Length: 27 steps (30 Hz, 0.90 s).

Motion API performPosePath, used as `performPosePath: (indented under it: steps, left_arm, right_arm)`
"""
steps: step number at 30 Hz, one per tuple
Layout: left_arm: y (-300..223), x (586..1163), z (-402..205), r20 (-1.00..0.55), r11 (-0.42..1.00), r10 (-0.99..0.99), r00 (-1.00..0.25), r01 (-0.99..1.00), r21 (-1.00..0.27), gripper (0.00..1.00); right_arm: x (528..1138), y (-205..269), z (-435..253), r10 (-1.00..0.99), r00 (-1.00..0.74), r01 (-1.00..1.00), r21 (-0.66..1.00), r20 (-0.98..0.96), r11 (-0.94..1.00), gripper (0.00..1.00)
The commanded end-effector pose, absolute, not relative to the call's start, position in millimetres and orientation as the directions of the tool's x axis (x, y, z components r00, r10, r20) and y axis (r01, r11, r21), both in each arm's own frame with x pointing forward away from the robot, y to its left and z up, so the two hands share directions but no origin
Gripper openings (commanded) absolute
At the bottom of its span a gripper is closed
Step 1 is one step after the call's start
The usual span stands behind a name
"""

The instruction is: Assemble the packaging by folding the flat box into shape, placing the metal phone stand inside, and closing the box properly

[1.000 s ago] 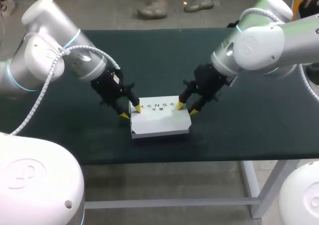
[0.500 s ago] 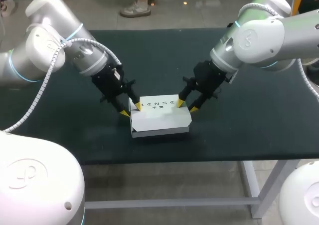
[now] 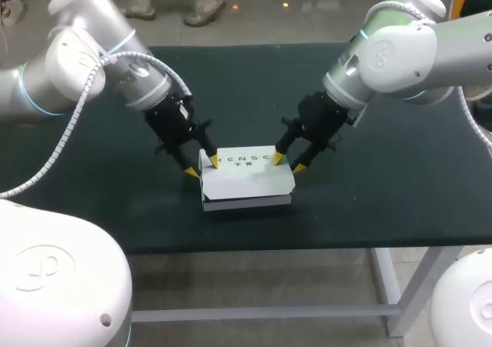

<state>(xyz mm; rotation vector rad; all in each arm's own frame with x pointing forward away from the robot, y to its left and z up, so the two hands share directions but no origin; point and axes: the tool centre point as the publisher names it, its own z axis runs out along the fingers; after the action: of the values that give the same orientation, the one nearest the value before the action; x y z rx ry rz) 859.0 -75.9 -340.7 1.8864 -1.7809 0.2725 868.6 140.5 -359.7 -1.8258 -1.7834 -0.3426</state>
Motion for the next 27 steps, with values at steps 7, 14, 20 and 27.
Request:
performPosePath:
  steps: [7,14,20,27]
  left_arm:
    - [-82,867,-338,0.465,0.01,-0.877,0.121,-0.963,0.27,0.49]
    - [-81,870,-339,0.443,0.002,-0.886,0.136,-0.955,0.298,0.5]
    - [-81,872,-338,0.43,0.003,-0.892,0.141,-0.948,0.319,0.5]
    - [-78,877,-337,0.444,0.019,-0.884,0.147,-0.938,0.347,0.47]
  right_arm:
    - [872,146,-355,0.84,0.085,0.971,-0.234,0.535,0.05,0.49]
    - [875,147,-355,0.84,0.092,0.964,-0.26,0.535,0.06,0.49]
    - [878,148,-353,0.837,0.101,0.957,-0.282,0.537,0.066,0.49]
    - [880,148,-353,0.831,0.115,0.95,-0.306,0.545,0.069,0.51]
